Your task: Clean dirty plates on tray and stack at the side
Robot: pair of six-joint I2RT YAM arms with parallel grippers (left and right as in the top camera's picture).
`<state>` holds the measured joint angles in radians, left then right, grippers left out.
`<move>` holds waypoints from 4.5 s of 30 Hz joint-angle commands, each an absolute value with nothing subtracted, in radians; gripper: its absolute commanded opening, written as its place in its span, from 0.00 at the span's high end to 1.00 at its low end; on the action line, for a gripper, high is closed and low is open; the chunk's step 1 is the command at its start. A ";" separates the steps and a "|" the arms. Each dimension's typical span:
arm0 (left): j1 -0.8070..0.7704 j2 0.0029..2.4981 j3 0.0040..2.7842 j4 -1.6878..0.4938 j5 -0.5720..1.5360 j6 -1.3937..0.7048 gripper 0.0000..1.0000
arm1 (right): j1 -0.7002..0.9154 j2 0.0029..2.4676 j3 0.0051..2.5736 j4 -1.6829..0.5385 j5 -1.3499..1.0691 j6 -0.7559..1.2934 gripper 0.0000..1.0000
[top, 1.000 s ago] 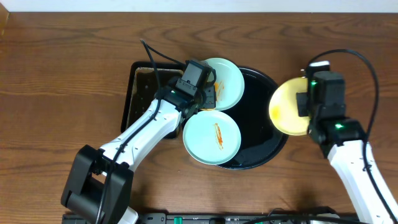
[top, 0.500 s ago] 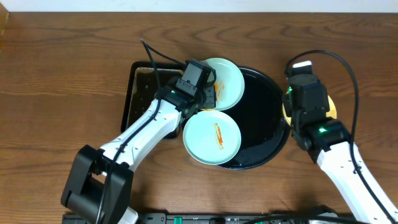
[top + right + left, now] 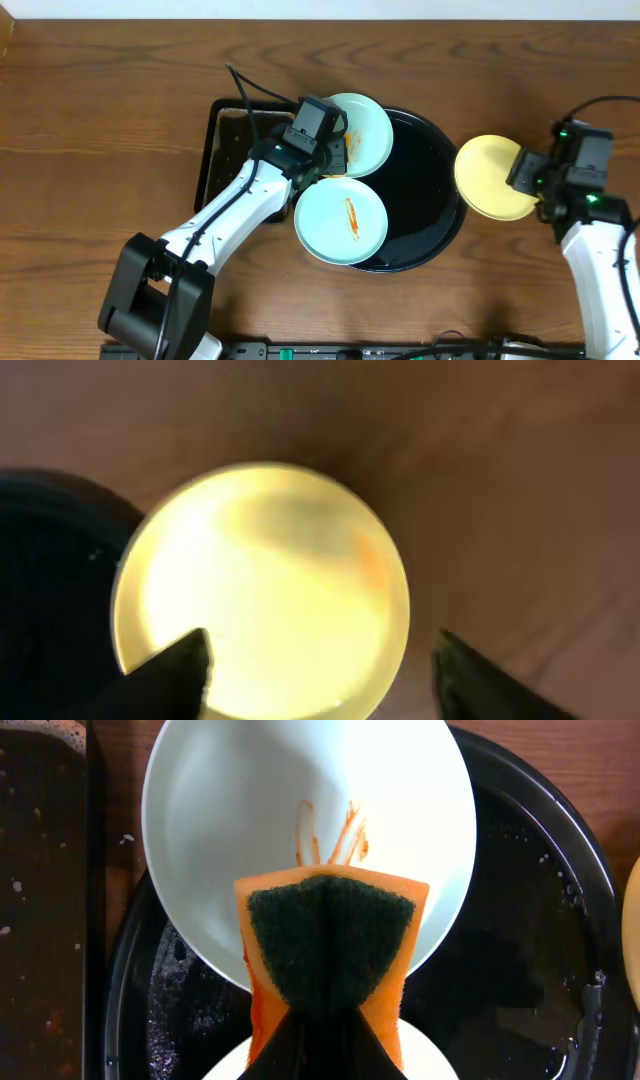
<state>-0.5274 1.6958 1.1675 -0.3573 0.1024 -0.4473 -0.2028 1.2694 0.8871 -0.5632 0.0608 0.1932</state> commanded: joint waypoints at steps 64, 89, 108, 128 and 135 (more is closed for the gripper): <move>-0.527 1.679 1.184 -0.358 0.104 -0.439 0.92 | -0.508 1.662 0.859 -0.463 -0.370 0.278 0.99; -0.527 1.679 1.184 -0.358 0.104 -0.438 0.92 | -0.126 1.234 0.868 -0.438 0.060 0.027 0.99; -0.527 1.679 1.184 -0.358 0.104 -0.438 0.92 | 0.422 1.234 0.870 -0.271 0.720 -0.323 0.99; -0.527 1.679 1.184 -0.358 0.104 -0.439 0.92 | 0.546 1.234 0.870 -0.208 0.887 -0.414 0.99; -0.527 1.679 1.184 -0.358 0.104 -0.439 0.93 | 0.546 1.234 0.870 -0.193 0.894 -0.428 0.99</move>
